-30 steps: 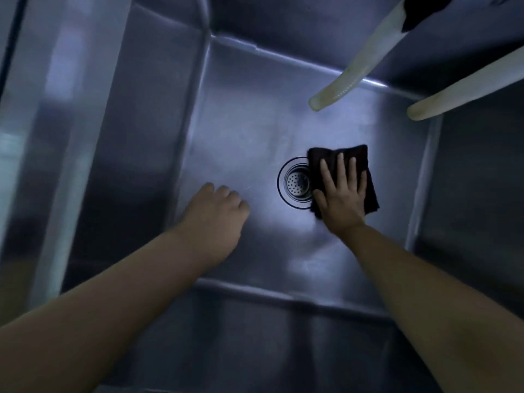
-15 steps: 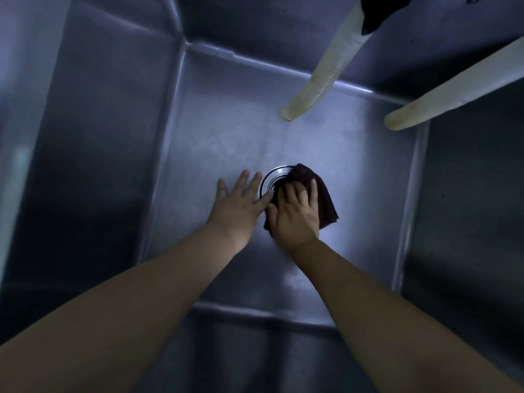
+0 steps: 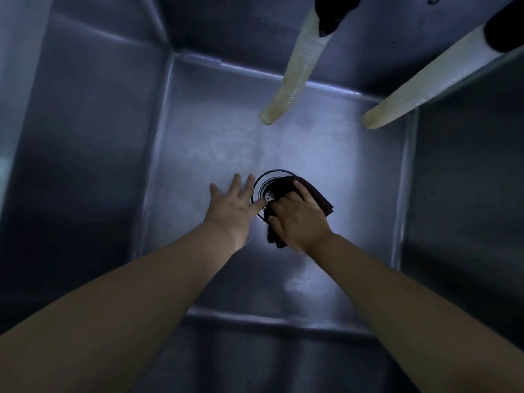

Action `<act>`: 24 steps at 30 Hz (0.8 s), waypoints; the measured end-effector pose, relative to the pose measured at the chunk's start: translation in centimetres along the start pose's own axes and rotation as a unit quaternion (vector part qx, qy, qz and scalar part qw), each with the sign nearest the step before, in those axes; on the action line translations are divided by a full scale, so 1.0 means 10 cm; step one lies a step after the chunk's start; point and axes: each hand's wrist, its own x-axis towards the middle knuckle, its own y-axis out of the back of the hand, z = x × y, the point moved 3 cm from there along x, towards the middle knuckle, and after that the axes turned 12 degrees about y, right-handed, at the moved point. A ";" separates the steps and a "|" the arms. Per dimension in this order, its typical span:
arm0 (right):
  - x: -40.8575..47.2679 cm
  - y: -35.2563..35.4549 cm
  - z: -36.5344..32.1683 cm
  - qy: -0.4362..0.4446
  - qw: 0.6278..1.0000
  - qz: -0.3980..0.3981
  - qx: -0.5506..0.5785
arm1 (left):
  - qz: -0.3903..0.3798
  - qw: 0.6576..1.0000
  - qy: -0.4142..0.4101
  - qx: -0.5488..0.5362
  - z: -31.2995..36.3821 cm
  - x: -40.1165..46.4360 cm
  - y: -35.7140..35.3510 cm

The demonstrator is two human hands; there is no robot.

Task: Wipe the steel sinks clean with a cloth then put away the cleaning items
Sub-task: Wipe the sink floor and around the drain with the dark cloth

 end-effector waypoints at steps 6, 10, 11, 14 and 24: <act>0.05 0.05 0.09 0.058 0.988 -0.115 -0.091 | 0.012 1.000 -0.003 0.009 0.00 0.01 0.01; 0.10 0.03 0.00 0.027 0.982 -0.136 -0.128 | 0.016 1.000 -0.006 0.012 -0.01 0.01 0.01; 0.09 0.03 -0.04 0.012 0.981 -0.134 -0.138 | 0.017 1.000 -0.005 0.012 -0.01 0.02 0.01; 0.08 0.02 -0.14 -0.023 0.980 -0.122 -0.156 | 0.010 1.000 -0.004 0.012 0.00 0.02 0.02; 0.09 -0.11 -0.13 -0.126 0.990 0.045 0.048 | 0.019 1.000 -0.020 -0.011 -0.03 0.03 -0.04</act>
